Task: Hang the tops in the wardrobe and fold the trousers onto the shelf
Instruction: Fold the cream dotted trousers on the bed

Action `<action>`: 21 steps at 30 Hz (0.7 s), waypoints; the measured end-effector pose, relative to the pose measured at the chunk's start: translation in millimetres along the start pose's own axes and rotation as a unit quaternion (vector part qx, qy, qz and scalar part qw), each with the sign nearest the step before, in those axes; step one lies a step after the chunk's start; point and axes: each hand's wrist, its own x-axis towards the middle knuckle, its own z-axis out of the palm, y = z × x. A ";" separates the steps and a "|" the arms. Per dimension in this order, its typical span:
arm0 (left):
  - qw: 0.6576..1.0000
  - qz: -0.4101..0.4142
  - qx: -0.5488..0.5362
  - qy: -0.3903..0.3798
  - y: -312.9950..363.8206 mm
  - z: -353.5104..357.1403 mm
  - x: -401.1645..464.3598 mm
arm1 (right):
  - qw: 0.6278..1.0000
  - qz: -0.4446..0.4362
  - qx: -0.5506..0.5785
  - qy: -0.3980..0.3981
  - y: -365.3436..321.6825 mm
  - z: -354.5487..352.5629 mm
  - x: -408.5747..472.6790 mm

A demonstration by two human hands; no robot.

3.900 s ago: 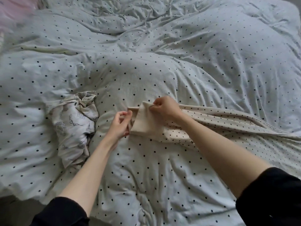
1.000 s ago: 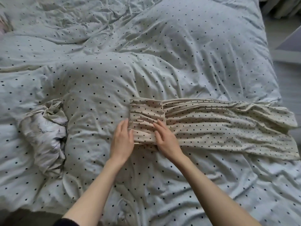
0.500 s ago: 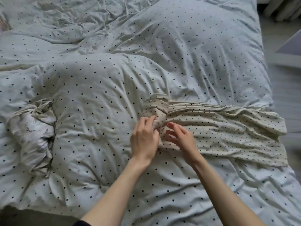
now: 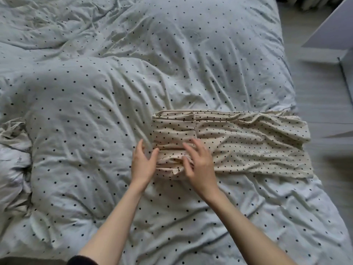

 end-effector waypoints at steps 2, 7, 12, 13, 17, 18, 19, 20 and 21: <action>0.995 -0.042 -0.002 -0.092 -8.0 -2.1 9.1 | 0.998 -0.033 -0.057 -0.026 -0.8 7.8 -5.4; 0.970 -0.095 -0.121 -0.186 -2.4 -3.0 28.8 | 0.983 -0.023 -0.126 -0.132 14.7 8.5 2.9; 0.984 0.004 -0.091 -0.150 13.3 -19.7 16.5 | 0.970 -0.040 -0.155 -0.180 6.3 12.3 6.1; 0.987 0.020 -0.082 -0.136 15.8 -26.8 14.1 | 0.970 -0.045 -0.154 -0.182 0.3 15.5 6.7; 0.997 0.045 -0.046 -0.039 13.3 -79.4 15.0 | 0.964 -0.093 -0.112 -0.223 -45.0 41.4 15.6; 0.998 0.043 -0.039 -0.015 11.1 -93.7 16.2 | 0.962 -0.103 -0.097 -0.235 -56.5 49.6 18.4; 0.999 0.037 -0.035 0.009 8.3 -111.2 18.4 | 0.959 -0.114 -0.082 -0.247 -70.6 59.3 22.4; 0.999 0.029 -0.029 0.028 5.2 -128.1 20.4 | 0.956 -0.123 -0.067 -0.259 -83.8 68.6 25.6; 0.999 0.023 -0.014 0.044 2.7 -142.4 22.6 | 0.953 -0.125 -0.047 -0.271 -95.8 76.7 27.9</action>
